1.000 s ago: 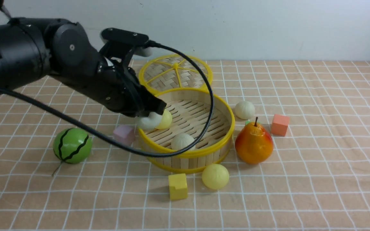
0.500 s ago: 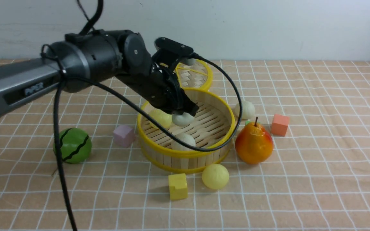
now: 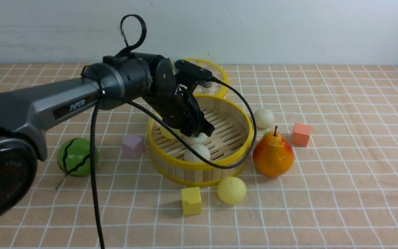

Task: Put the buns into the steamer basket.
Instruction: Use the left arm to put the steamed stuffed bun into the steamer, then use the right arm to grab a steamed stuffed bun

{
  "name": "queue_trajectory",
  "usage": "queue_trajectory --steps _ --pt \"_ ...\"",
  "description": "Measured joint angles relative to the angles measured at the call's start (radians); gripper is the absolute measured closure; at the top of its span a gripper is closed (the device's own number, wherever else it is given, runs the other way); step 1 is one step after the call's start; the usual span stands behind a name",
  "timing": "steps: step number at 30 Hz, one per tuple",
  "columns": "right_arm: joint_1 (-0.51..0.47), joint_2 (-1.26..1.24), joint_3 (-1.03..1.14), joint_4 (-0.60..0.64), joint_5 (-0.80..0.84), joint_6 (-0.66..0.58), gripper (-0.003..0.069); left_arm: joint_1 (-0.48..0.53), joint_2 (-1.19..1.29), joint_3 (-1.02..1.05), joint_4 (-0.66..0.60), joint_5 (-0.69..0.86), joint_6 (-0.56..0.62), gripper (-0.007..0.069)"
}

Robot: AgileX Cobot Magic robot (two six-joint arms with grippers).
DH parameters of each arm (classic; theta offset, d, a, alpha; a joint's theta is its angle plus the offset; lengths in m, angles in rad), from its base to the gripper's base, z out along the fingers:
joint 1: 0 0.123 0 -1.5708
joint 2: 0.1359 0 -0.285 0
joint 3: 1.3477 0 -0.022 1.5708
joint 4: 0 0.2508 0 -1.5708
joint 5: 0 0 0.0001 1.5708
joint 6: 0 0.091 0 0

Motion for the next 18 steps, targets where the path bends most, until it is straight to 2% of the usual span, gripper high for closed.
queue_trajectory --steps 3,6,10,11,12,13,14,17,18 --pt "0.000 0.000 0.000 0.000 0.000 0.000 0.0420 0.000 -0.070 -0.007 0.000 0.098 -0.078 0.0210" --pt "0.000 0.000 0.000 0.000 0.000 0.000 0.0420 0.000 -0.188 -0.011 0.000 0.172 -0.138 0.0202" --pt "0.000 0.000 0.000 0.000 0.000 0.000 0.0420 0.000 -0.357 0.011 0.000 0.230 -0.177 0.0362" --pt "0.000 0.000 0.000 0.000 0.000 0.000 0.0420 0.000 -0.465 0.061 -0.001 0.230 -0.183 0.0480" --pt "0.000 0.000 0.000 0.000 0.000 0.000 0.0420 0.000 -0.528 0.102 -0.001 0.223 -0.183 0.0555" --pt "0.000 0.000 0.000 0.000 0.000 0.000 0.0420 0.000 -0.528 0.102 -0.001 0.223 -0.183 0.0555" --pt "0.000 0.000 0.000 0.000 0.000 0.000 0.0420 0.000 -0.633 0.174 0.000 0.202 -0.183 0.0630" --pt "0.000 0.000 0.000 0.000 0.000 0.000 0.0420 0.000 -0.839 0.394 0.000 0.126 -0.186 0.0638" --pt "0.000 0.000 0.000 0.000 0.000 0.000 0.0420 0.000 -0.853 0.410 0.000 0.119 -0.186 0.0638"
